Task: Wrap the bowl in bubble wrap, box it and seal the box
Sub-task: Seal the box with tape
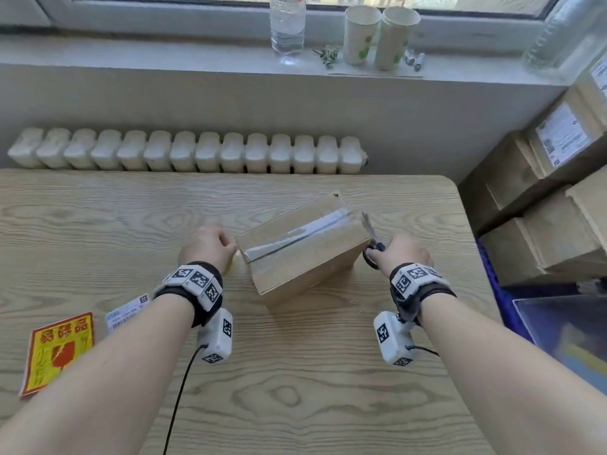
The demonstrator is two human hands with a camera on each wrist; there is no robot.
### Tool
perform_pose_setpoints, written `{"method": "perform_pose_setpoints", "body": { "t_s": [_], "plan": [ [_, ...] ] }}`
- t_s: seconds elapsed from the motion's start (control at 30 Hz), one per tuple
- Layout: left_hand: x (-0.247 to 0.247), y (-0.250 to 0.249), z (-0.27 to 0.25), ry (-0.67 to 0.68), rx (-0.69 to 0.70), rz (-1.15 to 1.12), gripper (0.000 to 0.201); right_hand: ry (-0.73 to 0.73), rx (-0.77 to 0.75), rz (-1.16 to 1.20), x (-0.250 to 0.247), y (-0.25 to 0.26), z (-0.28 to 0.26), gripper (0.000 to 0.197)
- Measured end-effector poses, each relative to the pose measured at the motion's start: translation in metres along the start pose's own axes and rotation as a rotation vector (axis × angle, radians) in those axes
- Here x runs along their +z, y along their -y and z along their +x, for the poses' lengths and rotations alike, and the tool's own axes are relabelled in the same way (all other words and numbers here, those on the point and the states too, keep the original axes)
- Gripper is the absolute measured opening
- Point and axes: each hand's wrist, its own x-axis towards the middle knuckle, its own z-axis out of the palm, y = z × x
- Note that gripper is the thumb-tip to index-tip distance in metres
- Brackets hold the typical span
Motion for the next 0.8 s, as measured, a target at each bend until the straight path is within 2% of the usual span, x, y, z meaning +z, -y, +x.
{"method": "perform_pose_setpoints", "body": {
  "t_s": [0.17,0.27,0.4,0.5,0.57,0.7,0.73,0.8],
  "plan": [
    [0.014,-0.002,-0.009,-0.021,0.014,0.04,0.01,0.06,-0.046,-0.012,0.006,0.003,0.007,0.024],
    [0.02,0.004,-0.012,0.007,0.052,0.058,0.009,0.068,-0.101,0.15,-0.001,0.005,0.008,0.013],
    [0.019,0.003,-0.017,0.105,0.062,0.056,0.012,0.158,-0.233,0.327,-0.007,0.017,0.001,0.04],
    [0.014,0.004,-0.02,0.122,0.043,-0.009,0.01,0.222,-0.322,0.283,-0.009,0.022,-0.009,0.053],
    [0.011,0.006,-0.022,0.11,0.052,-0.06,0.011,0.234,-0.34,0.258,-0.007,0.021,-0.012,0.052],
    [0.003,0.007,-0.028,0.204,0.14,-0.063,0.023,0.239,-0.315,0.261,0.001,0.016,-0.012,0.027],
    [0.002,0.009,-0.028,0.246,0.168,-0.052,0.032,0.24,-0.308,0.278,0.002,0.015,-0.013,0.03],
    [-0.001,0.01,-0.033,0.365,0.23,-0.035,0.059,0.229,-0.32,0.318,0.004,0.014,-0.017,0.053]
  ]
}}
